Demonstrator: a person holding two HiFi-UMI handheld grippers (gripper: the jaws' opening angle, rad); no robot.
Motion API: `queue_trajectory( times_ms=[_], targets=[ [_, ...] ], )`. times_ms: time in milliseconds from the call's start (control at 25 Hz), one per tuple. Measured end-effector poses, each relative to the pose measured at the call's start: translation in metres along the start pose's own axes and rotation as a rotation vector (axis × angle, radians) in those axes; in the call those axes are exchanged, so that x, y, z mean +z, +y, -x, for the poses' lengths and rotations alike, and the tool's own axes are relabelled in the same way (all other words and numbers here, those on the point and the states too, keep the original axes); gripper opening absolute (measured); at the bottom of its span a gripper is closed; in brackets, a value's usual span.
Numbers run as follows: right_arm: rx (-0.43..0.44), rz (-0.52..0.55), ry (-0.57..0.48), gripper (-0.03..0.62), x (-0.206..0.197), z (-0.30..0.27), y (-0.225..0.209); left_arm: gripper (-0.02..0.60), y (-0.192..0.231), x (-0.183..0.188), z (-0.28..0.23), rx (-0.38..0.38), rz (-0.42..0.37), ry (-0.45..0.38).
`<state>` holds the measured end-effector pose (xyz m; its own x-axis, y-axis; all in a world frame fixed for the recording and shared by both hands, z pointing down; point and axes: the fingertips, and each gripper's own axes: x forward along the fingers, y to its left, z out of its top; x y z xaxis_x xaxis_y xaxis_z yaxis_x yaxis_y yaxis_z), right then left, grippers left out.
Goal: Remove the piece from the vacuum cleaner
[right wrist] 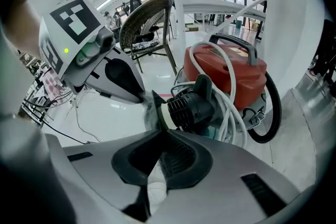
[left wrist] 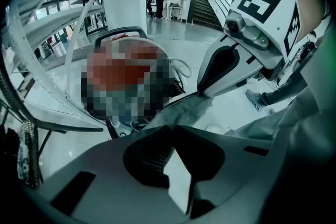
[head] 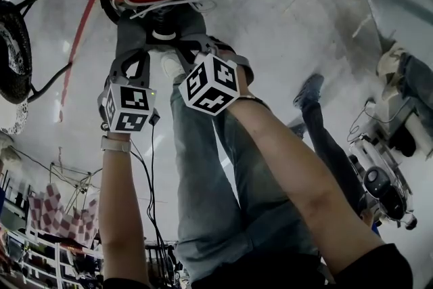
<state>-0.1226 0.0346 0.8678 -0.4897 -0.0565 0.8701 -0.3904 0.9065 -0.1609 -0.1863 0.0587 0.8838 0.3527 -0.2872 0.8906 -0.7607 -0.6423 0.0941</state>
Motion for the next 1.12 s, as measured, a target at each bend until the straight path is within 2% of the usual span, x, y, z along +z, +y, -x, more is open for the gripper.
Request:
queue_trajectory(
  times_ms=[480,920,1120],
  targets=[
    [0.003,-0.005,0.009,0.049,0.0,-0.001,0.003,0.044,-0.001,-0.002,0.0,-0.003,-0.014,0.007],
    [0.0,0.034,0.018,0.051,-0.003,0.002,0.003,0.041,-0.017,-0.008,0.008,-0.005,0.035,0.01],
    [0.025,0.062,0.037,0.052,-0.01,0.001,0.013,0.041,-0.022,-0.016,0.009,-0.003,0.03,0.037]
  ],
)
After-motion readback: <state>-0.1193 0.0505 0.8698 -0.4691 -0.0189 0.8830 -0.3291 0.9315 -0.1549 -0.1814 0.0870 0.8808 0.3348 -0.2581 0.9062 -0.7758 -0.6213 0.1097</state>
